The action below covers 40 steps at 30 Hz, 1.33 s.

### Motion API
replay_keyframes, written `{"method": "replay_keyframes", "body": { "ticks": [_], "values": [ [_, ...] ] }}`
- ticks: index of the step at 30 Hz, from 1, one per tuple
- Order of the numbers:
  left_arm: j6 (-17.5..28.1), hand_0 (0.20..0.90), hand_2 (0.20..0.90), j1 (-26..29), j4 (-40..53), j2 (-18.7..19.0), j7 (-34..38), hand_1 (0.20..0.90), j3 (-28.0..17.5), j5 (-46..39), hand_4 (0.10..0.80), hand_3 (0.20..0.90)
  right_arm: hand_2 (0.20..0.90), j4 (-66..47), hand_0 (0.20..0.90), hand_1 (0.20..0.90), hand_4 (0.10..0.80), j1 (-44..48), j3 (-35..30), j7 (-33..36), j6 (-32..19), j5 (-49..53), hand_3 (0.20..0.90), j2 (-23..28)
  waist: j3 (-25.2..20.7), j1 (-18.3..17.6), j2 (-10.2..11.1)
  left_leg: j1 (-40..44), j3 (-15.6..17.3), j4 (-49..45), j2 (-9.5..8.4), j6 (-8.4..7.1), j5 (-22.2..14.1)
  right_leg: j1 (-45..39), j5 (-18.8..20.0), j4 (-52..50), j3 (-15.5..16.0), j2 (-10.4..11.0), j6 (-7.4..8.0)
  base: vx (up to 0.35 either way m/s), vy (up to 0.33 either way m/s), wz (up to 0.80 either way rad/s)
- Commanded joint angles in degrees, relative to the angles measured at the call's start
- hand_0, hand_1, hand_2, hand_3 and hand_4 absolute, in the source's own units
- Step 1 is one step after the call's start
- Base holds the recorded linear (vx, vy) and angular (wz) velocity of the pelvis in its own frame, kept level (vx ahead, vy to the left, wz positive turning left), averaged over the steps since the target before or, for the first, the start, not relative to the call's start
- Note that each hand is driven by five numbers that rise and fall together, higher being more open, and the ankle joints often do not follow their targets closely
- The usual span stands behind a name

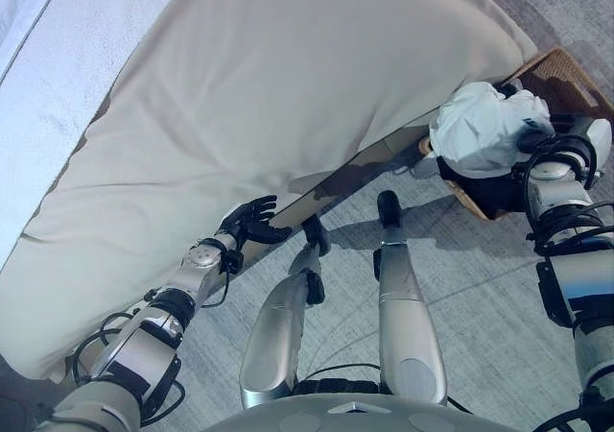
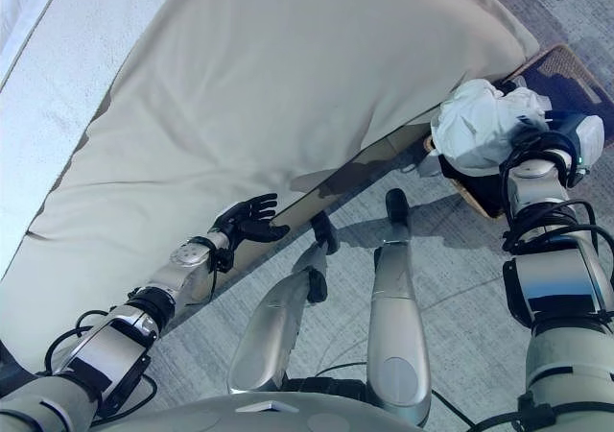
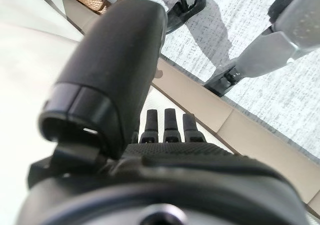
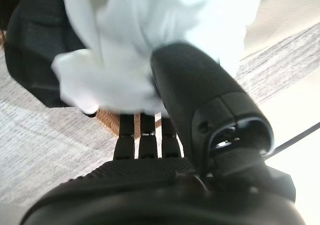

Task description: Pick up the clothes from the bed and place them into the basket

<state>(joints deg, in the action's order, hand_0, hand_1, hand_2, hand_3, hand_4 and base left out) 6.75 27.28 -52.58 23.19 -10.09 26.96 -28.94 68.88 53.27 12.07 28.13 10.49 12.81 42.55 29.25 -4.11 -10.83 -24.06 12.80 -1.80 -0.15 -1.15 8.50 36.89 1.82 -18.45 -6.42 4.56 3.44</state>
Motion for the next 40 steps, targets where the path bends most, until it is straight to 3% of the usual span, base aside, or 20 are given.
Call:
{"method": "replay_keyframes", "body": {
  "ticks": [1,3,6,9,11,14,16,21,31,35,38,40],
  "values": [
    [1.81,0.900,0.900,-2.19,-0.57,3.26,-2.10,0.900,-3.04,-2.42,0.800,0.900,0.900,4.42,0.900,0.900,0.800,2.25,1.40,0.49,2.53,-1.09,0.900,8.99,0.55,-1.18,-1.66,-0.86,-3.69,-10.49,-1.60,-0.03,-7.65,-6.47,-1.83,3.21,8.74,0.96,-3.17,0.021,-0.038,0.18],
    [1.33,0.900,0.900,-2.37,-0.27,3.70,-2.36,0.900,-3.29,-1.87,0.800,0.900,0.900,5.17,0.900,0.900,0.800,0.39,-0.28,2.99,2.06,0.44,0.900,9.26,0.55,-0.84,-1.08,0.00,-4.14,-10.44,-1.57,0.06,-7.84,-7.65,-1.87,3.33,9.21,0.96,-3.18,0.026,-0.027,0.18],
    [1.33,0.900,0.900,-4.16,0.47,3.70,-1.84,0.900,-3.27,-1.11,0.800,0.900,0.900,1.77,0.900,0.900,0.800,-3.94,-4.33,12.23,-2.96,-1.31,0.900,8.85,0.54,-0.82,-0.04,2.52,-4.90,-9.89,-1.48,0.29,-8.36,-10.60,-1.87,3.82,9.39,0.63,-3.06,0.064,0.041,0.15],
    [0.96,0.900,0.900,-6.53,0.83,2.47,-0.72,0.900,-3.64,-0.99,0.800,0.900,0.900,-11.33,0.900,0.900,0.800,-10.06,-7.66,19.63,-5.13,-4.57,0.900,5.73,-0.64,-1.35,1.36,6.10,-5.04,-7.60,-1.68,0.49,-8.66,-14.01,-1.58,5.46,9.03,0.27,-2.60,0.094,0.153,0.09],
    [-0.47,0.900,0.900,-7.86,0.69,1.69,-0.17,0.900,-4.74,-0.31,0.800,0.900,0.900,-20.98,0.900,0.900,0.800,-14.95,-8.66,20.93,-5.54,-6.66,0.900,2.92,-2.66,-1.66,2.72,8.74,-5.31,-5.21,-1.77,0.56,-8.63,-16.60,-1.02,7.60,8.28,-0.02,-2.18,0.158,0.212,0.12],
    [-2.16,0.900,0.900,-9.89,-1.05,0.72,0.22,0.900,-7.18,2.01,0.800,0.900,0.900,-29.33,0.900,0.900,0.800,-22.80,-9.67,17.06,-8.64,-8.74,0.900,-0.95,-6.39,-1.74,5.58,13.65,-5.74,-0.78,-1.53,0.57,-8.51,-21.78,0.22,12.29,7.86,-0.36,-1.31,0.178,0.130,0.10],
    [-2.97,0.900,0.900,-12.44,-2.28,-0.77,1.08,0.900,-9.56,3.97,0.800,0.900,0.900,-34.35,0.900,0.900,0.800,-29.14,-9.73,10.62,-10.66,-8.08,0.900,-4.69,-10.21,-1.55,8.11,16.77,-5.88,2.02,-1.32,0.72,-8.17,-25.34,1.44,15.63,7.44,-0.92,-0.83,0.243,0.154,0.19],
    [-4.42,0.900,0.900,-17.81,-6.06,-4.33,1.97,0.900,-12.22,6.86,0.800,0.900,0.900,-33.76,0.900,0.900,0.800,-40.24,-8.85,-3.48,-14.90,-3.15,0.900,-11.97,-17.30,-0.13,10.78,22.28,-6.30,4.76,-0.78,1.18,-8.11,-31.23,1.75,18.40,8.55,-1.64,-0.64,0.217,0.121,0.07],
    [-2.05,0.900,0.900,-20.57,-18.96,-6.65,-2.08,0.900,-13.40,11.47,0.800,0.900,0.900,-9.03,0.900,0.900,0.800,-43.38,-3.97,-18.77,-15.39,-2.50,0.900,-24.32,-25.81,4.60,12.99,27.68,-8.86,6.23,-0.65,2.01,-9.01,-38.62,-0.05,20.09,12.62,-1.62,-1.23,0.180,0.052,0.27],
    [-1.08,0.900,0.900,-20.89,-20.50,-7.25,-3.22,0.900,-14.21,13.25,0.800,0.900,0.900,-1.05,0.900,0.900,0.800,-44.13,-2.67,-22.70,-14.57,-4.79,0.900,-26.74,-26.87,5.86,13.07,28.85,-9.74,6.19,-1.01,2.30,-9.32,-40.62,-0.19,20.84,14.07,-1.26,-1.17,0.083,0.023,0.19],
    [-0.89,0.900,0.900,-21.75,-21.47,-7.21,-4.20,0.900,-15.25,15.17,0.800,0.900,0.900,2.51,0.900,0.900,0.800,-45.56,-1.59,-30.24,-10.77,-5.76,0.900,-27.68,-27.50,6.56,12.84,29.36,-10.75,5.96,-1.39,2.58,-9.51,-41.50,-0.74,20.44,14.96,-1.02,-1.22,0.065,0.015,0.06],
    [-0.64,0.900,0.900,-22.23,-21.81,-7.17,-4.33,0.900,-15.69,15.39,0.800,0.900,0.900,4.23,0.900,0.900,0.800,-46.30,-1.12,-33.42,-10.93,-8.57,0.900,-28.02,-27.67,6.73,12.64,29.68,-11.28,6.02,-1.60,2.77,-9.48,-41.86,-1.04,20.09,15.36,-0.98,-1.34,0.041,0.017,0.07]
  ]
}}
